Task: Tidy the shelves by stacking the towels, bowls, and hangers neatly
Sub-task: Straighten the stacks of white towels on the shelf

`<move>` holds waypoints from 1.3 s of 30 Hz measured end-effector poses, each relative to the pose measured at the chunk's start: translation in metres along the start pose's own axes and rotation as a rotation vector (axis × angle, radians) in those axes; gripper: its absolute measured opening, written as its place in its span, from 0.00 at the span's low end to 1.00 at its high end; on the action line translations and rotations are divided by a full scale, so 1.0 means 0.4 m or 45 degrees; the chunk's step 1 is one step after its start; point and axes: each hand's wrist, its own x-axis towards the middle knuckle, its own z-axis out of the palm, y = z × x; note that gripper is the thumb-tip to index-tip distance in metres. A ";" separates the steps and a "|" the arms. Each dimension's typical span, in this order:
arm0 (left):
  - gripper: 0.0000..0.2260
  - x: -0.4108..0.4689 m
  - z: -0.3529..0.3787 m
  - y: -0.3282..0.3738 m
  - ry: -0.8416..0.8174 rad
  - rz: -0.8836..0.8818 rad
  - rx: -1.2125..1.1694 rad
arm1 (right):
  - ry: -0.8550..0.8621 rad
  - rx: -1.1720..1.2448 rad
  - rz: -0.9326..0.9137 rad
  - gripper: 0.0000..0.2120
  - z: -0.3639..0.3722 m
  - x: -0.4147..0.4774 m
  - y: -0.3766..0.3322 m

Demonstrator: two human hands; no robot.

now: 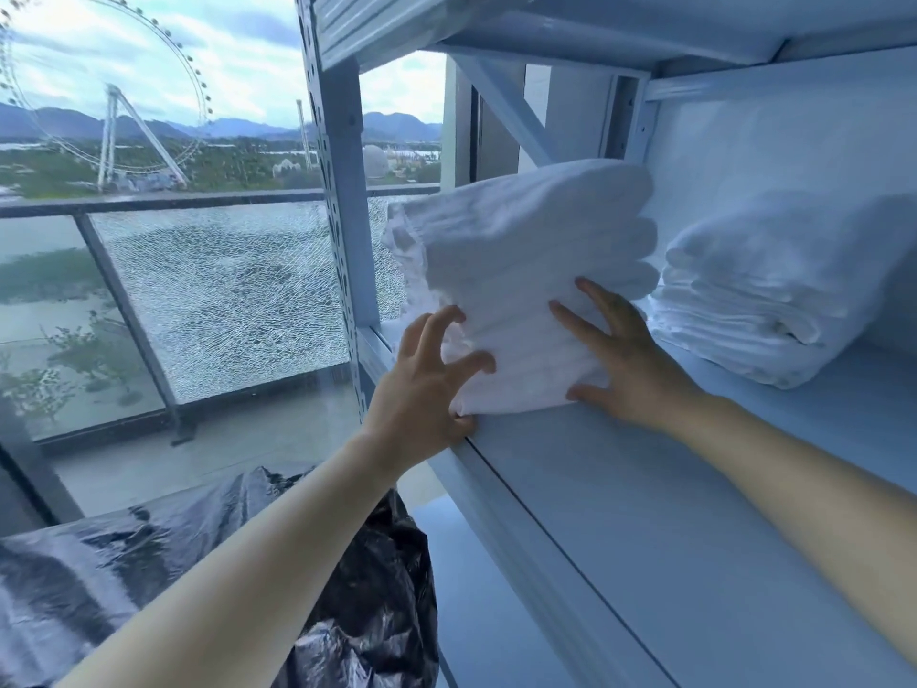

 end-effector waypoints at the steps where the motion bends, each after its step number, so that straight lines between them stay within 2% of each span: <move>1: 0.25 0.001 0.000 -0.001 -0.004 0.006 0.018 | 0.018 0.003 -0.006 0.46 0.007 0.002 0.001; 6: 0.22 0.010 0.019 -0.009 0.066 0.092 0.115 | 0.109 0.048 -0.026 0.40 0.028 0.022 -0.002; 10: 0.21 0.019 0.065 -0.009 0.136 0.058 0.106 | 0.115 0.064 -0.039 0.35 0.032 0.052 0.004; 14: 0.16 0.039 0.076 -0.034 0.042 0.041 -0.023 | 0.161 0.079 -0.024 0.32 0.060 0.074 0.011; 17: 0.21 0.053 0.075 -0.051 -0.099 -0.018 -0.023 | 0.207 0.116 0.008 0.30 0.082 0.086 0.016; 19: 0.19 0.055 0.077 -0.054 -0.148 -0.021 0.014 | 0.208 0.127 0.015 0.31 0.090 0.087 0.022; 21: 0.20 0.049 0.073 -0.061 -0.160 0.016 0.032 | 0.216 0.127 0.030 0.31 0.095 0.082 0.028; 25: 0.30 0.032 0.038 -0.075 -0.073 0.086 -0.010 | 0.231 0.105 0.062 0.35 0.103 0.070 0.028; 28: 0.39 0.034 0.029 -0.075 -0.089 -0.135 -0.087 | 0.228 0.086 0.076 0.38 0.101 0.067 0.024; 30: 0.42 0.041 0.044 -0.061 -0.191 -0.181 -0.103 | 0.225 0.072 0.097 0.38 0.099 0.066 0.021; 35: 0.40 0.065 0.079 -0.045 -0.261 -0.200 -0.137 | 0.241 0.055 0.145 0.35 0.104 0.077 0.021; 39: 0.39 0.096 0.095 -0.016 -0.188 -0.329 -0.190 | 0.217 0.069 0.193 0.35 0.110 0.085 0.030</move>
